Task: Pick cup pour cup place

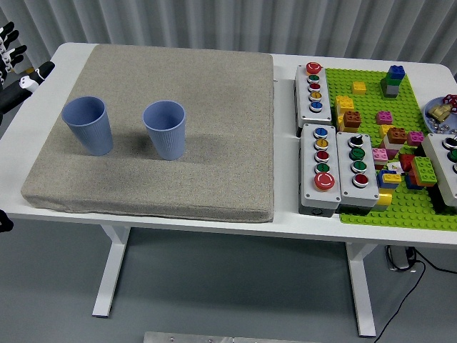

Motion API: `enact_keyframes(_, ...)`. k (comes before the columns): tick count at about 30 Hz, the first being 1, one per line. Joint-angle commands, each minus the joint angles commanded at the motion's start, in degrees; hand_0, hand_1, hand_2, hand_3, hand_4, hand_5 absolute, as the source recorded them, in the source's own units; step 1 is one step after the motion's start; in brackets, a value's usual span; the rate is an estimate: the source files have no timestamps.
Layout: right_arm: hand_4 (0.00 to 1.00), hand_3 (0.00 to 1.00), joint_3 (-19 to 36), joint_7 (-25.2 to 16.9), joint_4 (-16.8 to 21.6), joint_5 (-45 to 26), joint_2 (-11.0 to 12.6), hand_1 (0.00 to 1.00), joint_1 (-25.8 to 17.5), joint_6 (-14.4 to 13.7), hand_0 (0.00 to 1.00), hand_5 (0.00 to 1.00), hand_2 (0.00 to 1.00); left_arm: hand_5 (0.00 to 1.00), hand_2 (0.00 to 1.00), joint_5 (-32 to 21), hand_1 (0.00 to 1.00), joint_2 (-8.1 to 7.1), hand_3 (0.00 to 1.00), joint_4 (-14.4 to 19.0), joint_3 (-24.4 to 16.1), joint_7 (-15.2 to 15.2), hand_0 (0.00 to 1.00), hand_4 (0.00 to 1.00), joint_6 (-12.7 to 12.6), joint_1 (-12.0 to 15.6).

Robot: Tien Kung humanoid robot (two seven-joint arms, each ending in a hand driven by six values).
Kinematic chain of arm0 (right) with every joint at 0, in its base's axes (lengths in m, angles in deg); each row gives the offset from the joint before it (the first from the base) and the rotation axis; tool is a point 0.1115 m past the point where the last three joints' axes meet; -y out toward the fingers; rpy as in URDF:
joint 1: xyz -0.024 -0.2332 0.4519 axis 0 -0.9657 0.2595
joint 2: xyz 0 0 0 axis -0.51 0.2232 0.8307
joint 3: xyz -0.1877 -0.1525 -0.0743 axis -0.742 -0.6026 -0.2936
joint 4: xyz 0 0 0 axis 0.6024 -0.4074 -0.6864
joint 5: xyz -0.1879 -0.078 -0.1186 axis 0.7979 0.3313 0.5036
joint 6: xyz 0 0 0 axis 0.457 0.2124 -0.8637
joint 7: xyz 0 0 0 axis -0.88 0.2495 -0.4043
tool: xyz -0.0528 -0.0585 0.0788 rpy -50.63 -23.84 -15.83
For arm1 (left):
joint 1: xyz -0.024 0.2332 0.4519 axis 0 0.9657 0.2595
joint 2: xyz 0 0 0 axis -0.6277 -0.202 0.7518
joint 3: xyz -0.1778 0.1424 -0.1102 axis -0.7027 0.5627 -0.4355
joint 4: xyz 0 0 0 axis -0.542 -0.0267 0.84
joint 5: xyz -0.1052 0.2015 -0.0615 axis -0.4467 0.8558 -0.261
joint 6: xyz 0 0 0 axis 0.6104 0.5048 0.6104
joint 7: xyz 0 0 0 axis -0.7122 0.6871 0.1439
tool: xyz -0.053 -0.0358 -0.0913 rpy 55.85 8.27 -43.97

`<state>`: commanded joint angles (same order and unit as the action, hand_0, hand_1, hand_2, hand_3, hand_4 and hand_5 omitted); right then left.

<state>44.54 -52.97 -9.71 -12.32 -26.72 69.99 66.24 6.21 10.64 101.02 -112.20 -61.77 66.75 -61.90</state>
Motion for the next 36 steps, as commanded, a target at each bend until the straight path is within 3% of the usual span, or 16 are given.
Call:
enact_keyframes(7,0.119,0.599,0.1,0.0,0.0,0.1,0.1,0.697,0.1,0.0,0.731,0.249,0.747,0.53,0.998,-0.1,0.904,-0.82,0.998,-0.8,3.6,0.2,0.89,0.998,-0.2,3.1)
enact_keyframes(14,0.119,0.599,-0.1,-0.1,0.0,-0.1,0.1,0.696,0.2,0.1,0.73,0.249,0.747,0.532,0.998,0.2,0.904,0.37,0.998,-4.2,5.4,0.6,0.893,0.998,0.3,4.2)
enact_keyframes(31,0.117,0.598,-0.5,0.0,0.0,-0.7,0.0,0.695,0.4,0.0,0.731,0.251,0.744,0.537,0.998,1.8,0.904,2.65,0.998,-9.9,7.1,1.4,0.897,0.998,-0.1,1.7)
enact_keyframes(36,0.117,0.599,-0.6,0.1,0.0,-0.8,-0.2,0.694,0.4,0.0,0.73,0.252,0.744,0.535,0.998,0.2,0.904,3.52,0.998,-12.9,6.8,2.1,0.897,0.998,0.0,-0.2)
